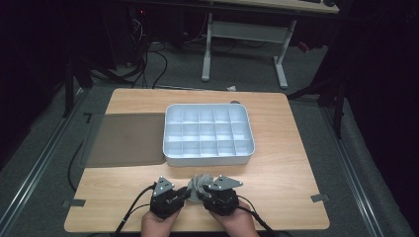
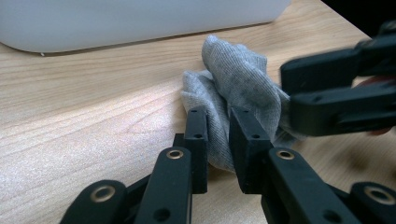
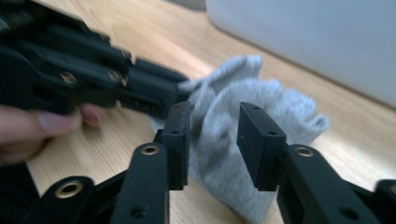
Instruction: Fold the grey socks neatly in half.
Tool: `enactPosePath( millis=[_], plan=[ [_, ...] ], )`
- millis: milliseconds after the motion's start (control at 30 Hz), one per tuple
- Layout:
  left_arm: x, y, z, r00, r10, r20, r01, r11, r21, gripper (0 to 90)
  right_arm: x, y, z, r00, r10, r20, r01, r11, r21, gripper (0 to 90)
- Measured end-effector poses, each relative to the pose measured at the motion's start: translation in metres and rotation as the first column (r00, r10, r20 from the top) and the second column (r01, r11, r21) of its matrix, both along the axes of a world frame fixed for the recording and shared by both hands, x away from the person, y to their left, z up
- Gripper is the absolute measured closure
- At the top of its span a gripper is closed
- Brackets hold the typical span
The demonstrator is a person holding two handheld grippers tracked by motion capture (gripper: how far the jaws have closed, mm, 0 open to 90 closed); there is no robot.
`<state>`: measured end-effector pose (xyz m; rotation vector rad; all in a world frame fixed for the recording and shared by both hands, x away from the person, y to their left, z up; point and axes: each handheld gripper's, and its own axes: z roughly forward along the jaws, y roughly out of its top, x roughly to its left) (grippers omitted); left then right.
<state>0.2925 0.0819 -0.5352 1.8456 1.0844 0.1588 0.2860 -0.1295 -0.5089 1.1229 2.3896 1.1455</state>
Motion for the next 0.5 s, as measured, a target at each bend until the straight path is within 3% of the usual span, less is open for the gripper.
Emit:
enactPosePath(
  millis=[33,67,133,333,500],
  plan=[
    [0.000,0.000,0.000,1.0000,-0.001,-0.001,0.001,1.0000,-0.001,77.7,0.002,-0.001,-0.004,1.0000,-0.004,-0.009,0.004,1.000,-0.009,77.2],
    [0.000,0.000,0.000,1.0000,-0.001,-0.001,0.001,1.0000,-0.001,77.9,0.002,-0.001,-0.004,1.0000,-0.004,-0.009,0.004,1.000,-0.009,77.2],
    [0.000,0.000,0.000,1.0000,-0.002,-0.001,0.002,1.0000,0.001,78.7,0.003,0.000,-0.007,1.0000,0.004,0.005,-0.003,0.999,-0.032,88.1],
    [0.000,-0.001,0.000,1.0000,0.002,-0.001,-0.002,1.0000,0.007,79.8,0.007,0.006,-0.005,0.9998,0.011,0.019,-0.010,0.999,-0.037,89.0],
    [0.000,-0.001,0.000,1.0000,0.004,-0.003,-0.004,0.9999,0.012,80.6,0.010,0.019,0.005,0.9968,0.042,0.067,-0.041,0.999,-0.021,88.8]
  ],
)
